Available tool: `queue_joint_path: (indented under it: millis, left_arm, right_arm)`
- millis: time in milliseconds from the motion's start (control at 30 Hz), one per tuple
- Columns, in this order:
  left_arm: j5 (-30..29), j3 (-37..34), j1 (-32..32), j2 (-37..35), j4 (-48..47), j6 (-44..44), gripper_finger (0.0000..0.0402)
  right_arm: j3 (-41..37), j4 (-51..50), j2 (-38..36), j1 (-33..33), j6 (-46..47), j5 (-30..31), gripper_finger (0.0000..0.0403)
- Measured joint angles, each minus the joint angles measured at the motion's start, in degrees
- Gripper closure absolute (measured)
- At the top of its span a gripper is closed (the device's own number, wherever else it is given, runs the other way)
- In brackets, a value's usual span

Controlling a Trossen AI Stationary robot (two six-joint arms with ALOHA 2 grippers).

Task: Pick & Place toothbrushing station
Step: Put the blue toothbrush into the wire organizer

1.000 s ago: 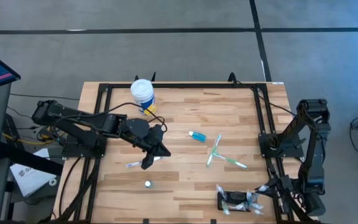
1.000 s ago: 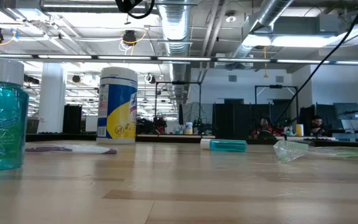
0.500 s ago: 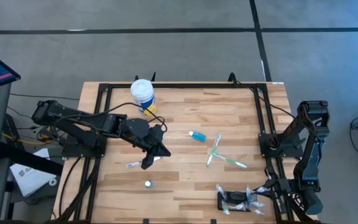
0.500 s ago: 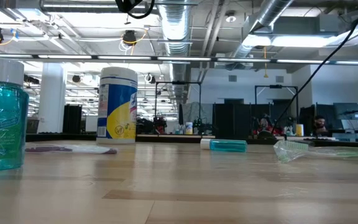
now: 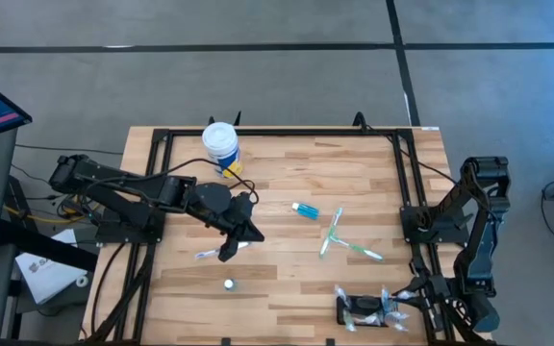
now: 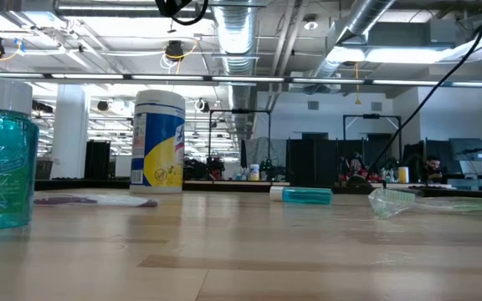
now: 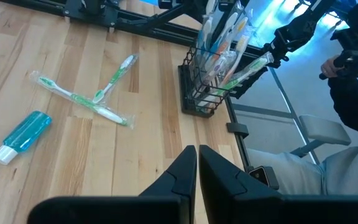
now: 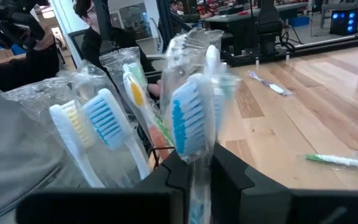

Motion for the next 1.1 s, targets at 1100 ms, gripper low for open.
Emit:
queue_joint_path:
  millis: [1100]
  left_arm:
    - [0.02,-0.01,0.00,0.00,-0.01,-0.01,0.0389]
  right_arm:
    - [-1.51,2.84,0.07,-0.01,3.07,-0.73,0.0319]
